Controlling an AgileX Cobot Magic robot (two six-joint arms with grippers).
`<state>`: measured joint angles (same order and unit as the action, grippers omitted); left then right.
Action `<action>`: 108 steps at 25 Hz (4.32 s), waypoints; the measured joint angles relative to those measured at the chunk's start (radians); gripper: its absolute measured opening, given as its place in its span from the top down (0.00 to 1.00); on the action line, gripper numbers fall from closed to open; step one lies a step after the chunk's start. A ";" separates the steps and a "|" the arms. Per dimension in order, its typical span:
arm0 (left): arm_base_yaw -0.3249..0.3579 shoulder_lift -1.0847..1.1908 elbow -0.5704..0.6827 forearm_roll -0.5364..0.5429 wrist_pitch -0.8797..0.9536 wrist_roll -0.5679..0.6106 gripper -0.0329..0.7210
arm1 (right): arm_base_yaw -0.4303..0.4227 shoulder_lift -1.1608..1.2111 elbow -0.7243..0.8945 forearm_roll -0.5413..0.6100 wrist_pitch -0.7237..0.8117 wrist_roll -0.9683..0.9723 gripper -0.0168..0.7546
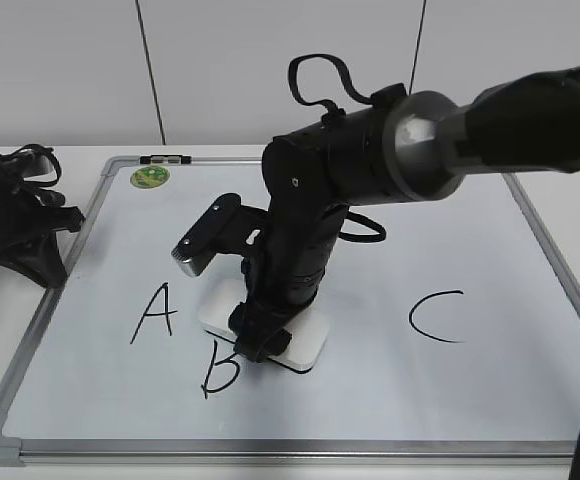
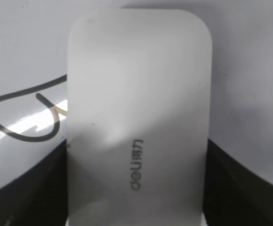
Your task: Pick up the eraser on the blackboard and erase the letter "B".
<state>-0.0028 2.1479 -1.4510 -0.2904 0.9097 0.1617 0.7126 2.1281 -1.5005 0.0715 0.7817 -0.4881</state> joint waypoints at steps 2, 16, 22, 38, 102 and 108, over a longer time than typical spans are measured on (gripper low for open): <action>0.000 0.000 0.000 0.000 0.000 0.000 0.90 | 0.011 0.000 -0.002 -0.014 0.005 0.000 0.28; 0.000 0.000 0.000 0.000 0.000 0.000 0.90 | 0.226 0.000 -0.002 -0.048 0.041 0.000 0.28; 0.000 0.000 0.000 0.000 0.000 0.000 0.90 | 0.236 0.000 -0.002 -0.128 0.041 0.098 0.28; 0.000 0.000 0.000 -0.002 -0.002 0.000 0.90 | 0.085 0.000 -0.002 -0.268 0.036 0.232 0.28; 0.000 0.002 0.000 -0.004 -0.002 0.000 0.90 | -0.678 -0.098 0.097 -0.221 0.024 0.646 0.25; 0.000 0.002 0.000 -0.004 -0.002 0.000 0.90 | -0.678 -0.098 0.097 -0.221 0.024 0.646 0.21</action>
<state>-0.0028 2.1496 -1.4510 -0.2946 0.9079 0.1617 0.0347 2.0303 -1.4038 -0.1499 0.8061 0.1580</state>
